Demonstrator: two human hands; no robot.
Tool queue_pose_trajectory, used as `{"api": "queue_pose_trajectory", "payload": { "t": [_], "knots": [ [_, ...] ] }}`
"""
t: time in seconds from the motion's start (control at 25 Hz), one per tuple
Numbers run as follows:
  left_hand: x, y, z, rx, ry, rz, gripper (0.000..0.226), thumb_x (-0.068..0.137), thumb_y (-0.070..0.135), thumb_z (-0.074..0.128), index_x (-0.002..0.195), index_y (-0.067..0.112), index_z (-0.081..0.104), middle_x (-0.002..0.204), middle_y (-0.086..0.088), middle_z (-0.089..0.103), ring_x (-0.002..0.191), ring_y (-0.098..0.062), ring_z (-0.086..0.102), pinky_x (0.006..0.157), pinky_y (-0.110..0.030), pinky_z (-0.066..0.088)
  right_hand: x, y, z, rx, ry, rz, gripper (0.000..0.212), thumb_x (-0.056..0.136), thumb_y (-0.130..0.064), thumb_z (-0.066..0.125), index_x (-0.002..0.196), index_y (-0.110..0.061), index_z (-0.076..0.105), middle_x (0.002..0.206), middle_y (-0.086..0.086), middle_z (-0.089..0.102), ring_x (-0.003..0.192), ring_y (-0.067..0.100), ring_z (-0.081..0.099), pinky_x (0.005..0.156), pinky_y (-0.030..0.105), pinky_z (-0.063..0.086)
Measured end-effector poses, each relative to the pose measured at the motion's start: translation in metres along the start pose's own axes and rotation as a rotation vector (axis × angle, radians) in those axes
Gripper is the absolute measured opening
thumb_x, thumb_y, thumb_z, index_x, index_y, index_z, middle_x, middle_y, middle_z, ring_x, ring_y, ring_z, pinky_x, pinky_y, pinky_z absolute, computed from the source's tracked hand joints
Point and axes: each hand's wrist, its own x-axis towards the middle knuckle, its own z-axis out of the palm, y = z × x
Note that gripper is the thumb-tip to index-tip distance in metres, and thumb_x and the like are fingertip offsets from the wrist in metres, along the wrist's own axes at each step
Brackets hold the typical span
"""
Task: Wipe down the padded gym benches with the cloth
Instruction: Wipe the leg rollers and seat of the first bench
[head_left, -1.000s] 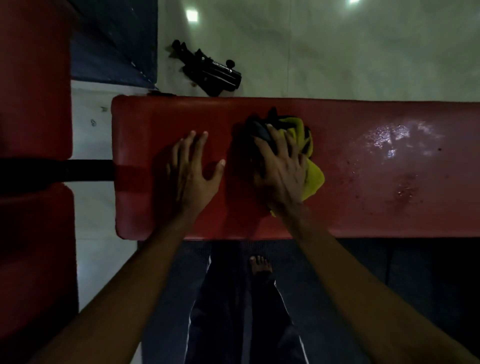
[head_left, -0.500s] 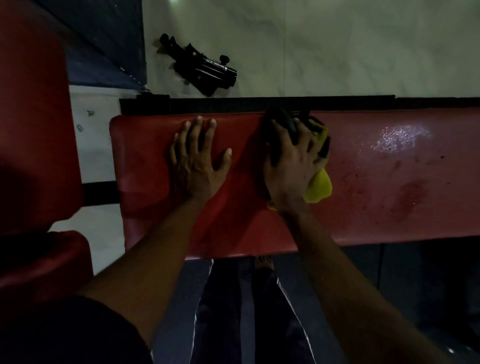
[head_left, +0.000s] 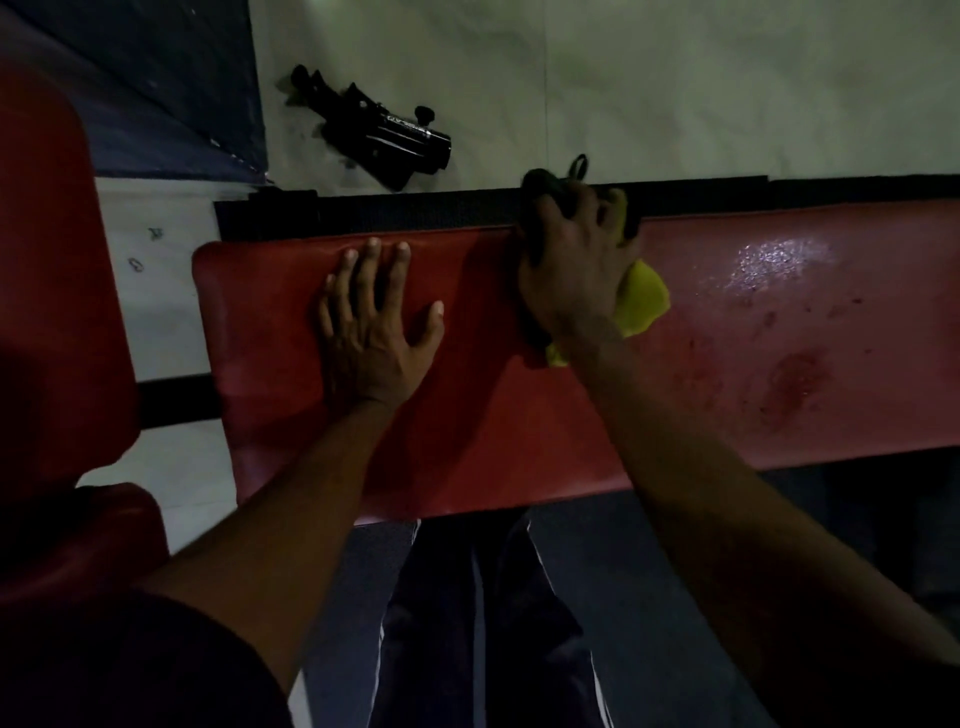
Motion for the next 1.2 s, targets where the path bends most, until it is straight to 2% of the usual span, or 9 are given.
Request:
{"api": "queue_pose_trajectory", "payload": {
  "t": [0.08,0.2,0.36,0.52,0.68,0.8,0.96,1.04,1.2],
  "knots": [
    [0.000,0.000,0.000,0.007,0.004,-0.004,0.067,0.096,0.055,0.046,0.156,0.029,0.032,0.162,-0.004,0.031,0.150,-0.027,0.025,0.119,-0.048,0.019,-0.016,-0.009,0.006,0.006,-0.017,-0.154,0.045,0.093,-0.040,0.053,0.137,-0.026,0.055,0.154,0.009,0.041,0.145,0.046,0.028,0.105,0.067,0.030],
    [-0.001,0.001,0.001,0.017,0.014,0.005,0.067,0.096,0.056,0.047,0.156,0.030,0.032,0.161,-0.004,0.033,0.150,-0.027,0.026,0.119,-0.049,0.020,-0.013,0.033,0.001,0.008,0.023,-0.220,0.046,0.094,-0.046,0.049,0.138,-0.031,0.054,0.155,0.007,0.040,0.146,0.042,0.029,0.099,0.062,0.044],
    [0.001,0.001,-0.001,-0.013,0.027,-0.004,0.067,0.094,0.054,0.052,0.153,0.029,0.037,0.159,-0.004,0.035,0.149,-0.027,0.028,0.119,-0.049,0.021,-0.018,0.097,-0.005,0.165,0.090,0.039,0.051,0.090,-0.043,0.051,0.141,-0.035,0.053,0.158,0.005,0.034,0.147,0.037,0.028,0.109,0.056,0.039],
    [0.010,0.021,-0.007,-0.127,0.052,0.071,0.060,0.092,0.038,0.057,0.149,0.022,0.044,0.156,-0.007,0.040,0.145,-0.028,0.032,0.118,-0.049,0.024,-0.022,0.072,0.003,0.209,0.193,0.179,0.046,0.090,-0.039,0.054,0.135,-0.030,0.060,0.159,0.007,0.036,0.142,0.040,0.036,0.108,0.047,0.039],
    [0.037,0.054,0.005,-0.104,-0.052,0.265,0.051,0.101,0.039,0.044,0.149,0.021,0.045,0.153,-0.007,0.044,0.144,-0.027,0.034,0.115,-0.050,0.027,-0.031,0.041,0.011,0.104,0.088,-0.037,0.042,0.093,-0.032,0.055,0.134,-0.030,0.060,0.161,0.004,0.035,0.138,0.042,0.038,0.095,0.050,0.043],
    [0.038,0.056,0.014,0.009,-0.079,0.271,0.053,0.103,0.048,0.038,0.151,0.026,0.039,0.155,-0.005,0.041,0.145,-0.026,0.033,0.116,-0.049,0.022,-0.027,0.096,-0.001,0.099,0.110,-0.171,0.044,0.088,-0.027,0.054,0.132,-0.030,0.062,0.160,0.005,0.036,0.133,0.040,0.044,0.095,0.047,0.048],
    [0.038,0.056,0.011,0.018,-0.099,0.252,0.057,0.100,0.056,0.040,0.151,0.030,0.038,0.155,-0.004,0.041,0.145,-0.027,0.032,0.115,-0.050,0.024,-0.062,0.182,-0.012,0.217,0.148,0.184,0.044,0.086,-0.029,0.058,0.130,-0.032,0.061,0.160,0.004,0.031,0.132,0.037,0.045,0.102,0.047,0.046],
    [0.037,0.057,0.011,0.021,-0.097,0.241,0.058,0.100,0.057,0.041,0.151,0.031,0.039,0.154,-0.004,0.041,0.145,-0.026,0.032,0.115,-0.049,0.023,-0.068,0.183,-0.009,0.334,0.192,0.354,0.044,0.087,-0.029,0.058,0.130,-0.031,0.061,0.158,0.008,0.033,0.136,0.036,0.043,0.105,0.051,0.045],
    [0.037,0.056,0.014,0.029,-0.072,0.245,0.057,0.099,0.058,0.043,0.150,0.031,0.040,0.153,-0.004,0.043,0.144,-0.027,0.034,0.115,-0.048,0.024,-0.044,0.118,-0.012,0.412,0.263,0.270,0.043,0.081,-0.024,0.060,0.124,-0.024,0.069,0.149,0.013,0.045,0.133,0.033,0.045,0.105,0.039,0.040]
  ]
}}
